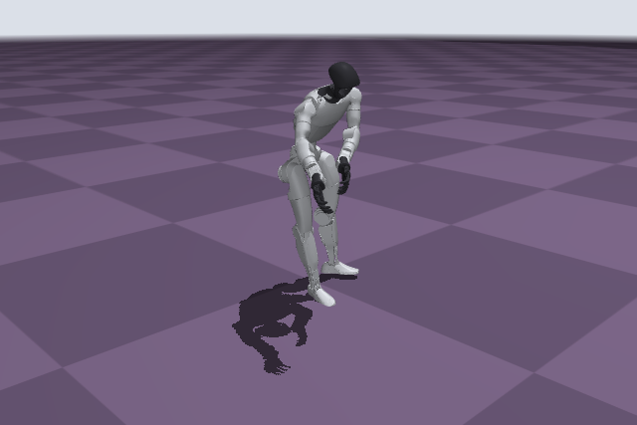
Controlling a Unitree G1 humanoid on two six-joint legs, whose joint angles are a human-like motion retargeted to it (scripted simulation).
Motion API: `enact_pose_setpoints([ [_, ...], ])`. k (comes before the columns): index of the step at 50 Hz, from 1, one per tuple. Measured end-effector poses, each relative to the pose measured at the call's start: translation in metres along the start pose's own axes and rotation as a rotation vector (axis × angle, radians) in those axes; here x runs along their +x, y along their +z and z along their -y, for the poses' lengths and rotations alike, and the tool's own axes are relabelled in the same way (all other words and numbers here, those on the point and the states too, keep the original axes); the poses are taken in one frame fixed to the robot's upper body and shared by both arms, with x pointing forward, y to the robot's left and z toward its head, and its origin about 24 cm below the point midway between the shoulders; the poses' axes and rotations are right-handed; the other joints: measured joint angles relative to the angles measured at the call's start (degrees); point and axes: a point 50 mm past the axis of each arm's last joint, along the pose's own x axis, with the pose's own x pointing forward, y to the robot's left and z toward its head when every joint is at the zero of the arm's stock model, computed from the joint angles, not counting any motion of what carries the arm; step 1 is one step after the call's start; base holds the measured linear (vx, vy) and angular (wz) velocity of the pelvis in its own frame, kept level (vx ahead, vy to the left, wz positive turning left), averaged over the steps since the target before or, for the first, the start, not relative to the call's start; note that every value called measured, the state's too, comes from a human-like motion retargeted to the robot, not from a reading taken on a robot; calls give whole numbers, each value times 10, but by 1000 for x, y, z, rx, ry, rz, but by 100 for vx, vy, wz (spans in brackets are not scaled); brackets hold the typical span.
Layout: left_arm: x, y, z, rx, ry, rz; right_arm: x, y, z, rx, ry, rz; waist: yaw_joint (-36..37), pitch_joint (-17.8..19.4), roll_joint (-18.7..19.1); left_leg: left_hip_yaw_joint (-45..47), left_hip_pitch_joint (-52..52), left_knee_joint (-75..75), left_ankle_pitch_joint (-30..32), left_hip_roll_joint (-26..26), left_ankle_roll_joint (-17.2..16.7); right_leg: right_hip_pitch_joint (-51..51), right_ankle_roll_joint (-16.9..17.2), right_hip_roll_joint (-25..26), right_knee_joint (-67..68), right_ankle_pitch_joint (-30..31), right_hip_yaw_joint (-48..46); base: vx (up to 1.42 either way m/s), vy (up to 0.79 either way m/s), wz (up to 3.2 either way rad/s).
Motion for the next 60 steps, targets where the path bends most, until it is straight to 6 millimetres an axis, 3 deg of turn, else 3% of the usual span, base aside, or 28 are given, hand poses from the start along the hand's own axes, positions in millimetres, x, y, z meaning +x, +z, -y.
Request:
enact_pose_setpoints([
  [3,-32,-44,-32,-69,16,-80,-25,-64,9,-39,49,-140,0,12,12,8,17,0,-4,2,0,12,0,3,1,-4,9,6,-3,-27],
  [7,-102,-92,-77,-127,104,-167,-93,-157,21,-67,95,-381,5,15,18,22,28,0,-9,3,0,16,0,6,-2,-6,26,7,-3,-32],
  [10,-150,-98,-98,-169,160,-169,-147,-200,22,-35,129,-525,5,16,22,33,32,0,-10,2,0,16,0,8,-5,-5,37,4,-2,-28],
  [12,-168,-89,-102,-193,156,-130,-171,-209,18,34,151,-563,4,17,24,39,35,0,-10,2,0,18,0,9,-7,-4,42,3,-2,-20],
  [15,-169,-65,-92,-212,88,-30,-182,-198,13,187,173,-540,1,18,26,43,40,0,-9,3,0,21,0,11,-8,-5,45,0,0,0],
  [18,-143,-38,-63,-209,-29,73,-166,-166,17,331,176,-451,-5,14,21,43,47,0,-8,6,0,27,0,13,-6,-8,43,0,0,0],
  [22,-87,-11,4,-159,-189,131,-108,-104,34,377,135,-229,-19,12,6,36,53,0,-6,10,0,34,0,15,-3,-12,33,-1,0,4],
  [25,-52,-5,52,-43,-243,80,-56,-52,48,322,31,-48,-40,18,-17,29,51,0,-5,10,0,36,0,14,-2,-13,23,-7,2,20],
  [27,-37,-13,68,50,-236,6,-31,-26,57,275,-54,18,-57,21,-33,27,47,0,-5,8,0,35,0,13,-3,-12,18,-7,4,16],
  [30,-23,-30,63,186,-211,-94,-10,-2,70,231,-179,47,-82,23,-47,25,42,0,-6,5,0,32,0,11,-4,-10,15,-6,6,7],
  [34,-24,-54,25,274,-180,-141,-9,-12,72,235,-211,23,-94,22,-32,32,37,0,-10,3,0,25,0,9,-5,-10,23,-1,5,-11],
  [35,-28,-61,16,258,-173,-151,-11,-21,71,224,-194,3,-91,21,-26,35,36,0,-11,3,0,22,0,9,-5,-9,26,4,4,-28],
  [37,-49,-84,-16,255,-123,-172,-29,-60,74,248,-183,-71,-85,21,-13,43,48,0,-14,3,0,30,0,10,-5,-11,35,6,2,-39],
  [40,-92,-115,-59,252,-53,-229,-69,-124,75,195,-157,-231,-62,21,6,59,63,0,-18,2,0,36,0,12,-7,-11,51,7,0,-46],
  [43,-140,-132,-96,271,-13,-283,-124,-184,70,150,-116,-421,-42,21,19,74,76,0,-21,1,0,43,0,15,-9,-10,66,6,0,-43],
  [46,-173,-127,-112,253,-22,-273,-172,-213,60,223,-76,-541,-30,21,29,84,83,5,-23,2,0,47,0,17,-10,-9,76,4,-1,-31],
  [49,-181,-102,-104,189,-58,-167,-196,-207,52,372,-35,-547,-28,22,34,87,86,10,-24,4,0,49,0,20,-9,-8,79,1,-1,-6],
  [52,-166,-66,-81,116,-113,5,-192,-178,53,481,23,-454,-37,22,27,85,89,12,-24,6,0,51,0,21,-5,-10,75,0,0,0],
  [55,-135,-30,-49,69,-194,163,-168,-138,64,479,65,-309,-54,22,10,78,91,11,-23,7,0,53,0,21,1,-13,67,0,1,7],
  [57,-104,-13,-20,62,-257,211,-141,-110,77,415,51,-199,-65,22,-1,71,90,10,-22,7,0,55,0,19,3,-15,60,-2,6,26],
  [60,-62,-1,24,103,-333,179,-97,-73,94,318,-39,-53,-82,22,-21,61,86,5,-21,4,0,55,0,15,2,-15,51,-4,9,30],
])
